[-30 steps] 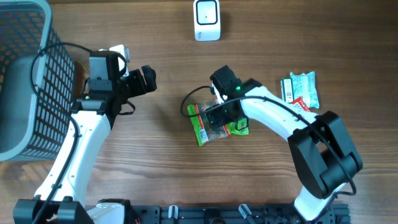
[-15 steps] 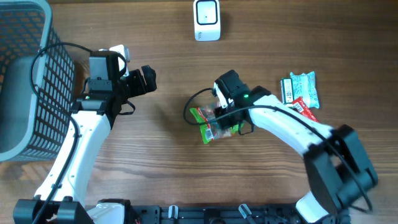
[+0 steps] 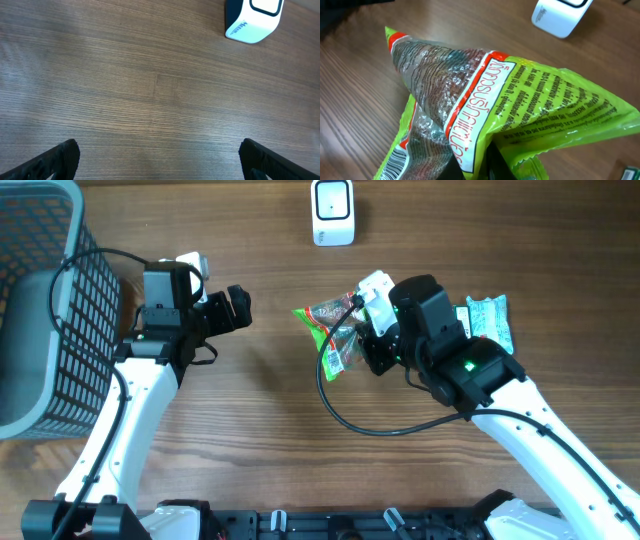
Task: Scan the item barcode
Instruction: 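Raise the green snack bag to the white scanner with the right gripper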
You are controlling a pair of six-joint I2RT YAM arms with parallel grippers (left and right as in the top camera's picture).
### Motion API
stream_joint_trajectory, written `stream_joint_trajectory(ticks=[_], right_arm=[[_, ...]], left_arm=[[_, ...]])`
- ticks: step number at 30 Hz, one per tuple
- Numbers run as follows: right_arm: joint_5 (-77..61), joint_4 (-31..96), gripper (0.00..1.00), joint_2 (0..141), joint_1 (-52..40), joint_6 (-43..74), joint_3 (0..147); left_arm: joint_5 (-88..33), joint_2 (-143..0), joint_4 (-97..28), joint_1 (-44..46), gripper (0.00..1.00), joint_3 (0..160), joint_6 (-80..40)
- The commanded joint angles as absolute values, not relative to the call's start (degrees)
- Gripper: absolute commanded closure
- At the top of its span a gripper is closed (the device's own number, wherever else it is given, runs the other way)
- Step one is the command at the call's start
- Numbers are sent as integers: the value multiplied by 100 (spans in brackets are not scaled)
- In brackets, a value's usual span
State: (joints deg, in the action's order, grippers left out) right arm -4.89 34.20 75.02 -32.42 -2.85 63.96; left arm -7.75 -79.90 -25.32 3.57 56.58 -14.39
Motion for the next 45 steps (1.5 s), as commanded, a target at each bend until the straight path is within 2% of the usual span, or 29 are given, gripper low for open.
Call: stream_joint_trajectory(ticks=[1, 6, 14, 18, 23, 26, 29, 33, 37, 41, 45], right_arm=[[-499, 2956, 96, 7227, -3218, -438, 6525], [-543, 2320, 96, 6687, -3218, -456, 6525], [-530, 2532, 96, 6427, -3216, -412, 6525], [152, 2679, 96, 6552, -3216, -161, 6825], [379, 3704, 96, 7570, -3216, -620, 8493], [1013, 4475, 96, 8744, -3218, -923, 10189], [1667, 4442, 96, 9660, -3218, -982, 11378], [2510, 3581, 96, 10466, -3249, -2003, 11518], [3844, 2458, 96, 11404, -3454, -3841, 11511], [4731, 60, 96, 12564, -3651, -6147, 11511], [4995, -2405, 96, 13568, -3640, -8571, 11511]], left_arm=[[-760, -7940, -2517, 320, 0, 5688, -1369], [-760, -7940, -2517, 320, 0, 5688, -1369], [-760, -7940, -2517, 320, 0, 5688, -1369], [-760, -7940, -2517, 320, 0, 5688, -1369], [-760, -7940, -2517, 320, 0, 5688, -1369], [-760, -7940, -2517, 320, 0, 5688, -1369], [-760, -7940, -2517, 320, 0, 5688, -1369], [-760, -7940, -2517, 320, 0, 5688, -1369], [-760, -7940, -2517, 320, 0, 5688, -1369], [-760, -7940, -2517, 320, 0, 5688, -1369], [-760, -7940, -2517, 320, 0, 5688, -1369]])
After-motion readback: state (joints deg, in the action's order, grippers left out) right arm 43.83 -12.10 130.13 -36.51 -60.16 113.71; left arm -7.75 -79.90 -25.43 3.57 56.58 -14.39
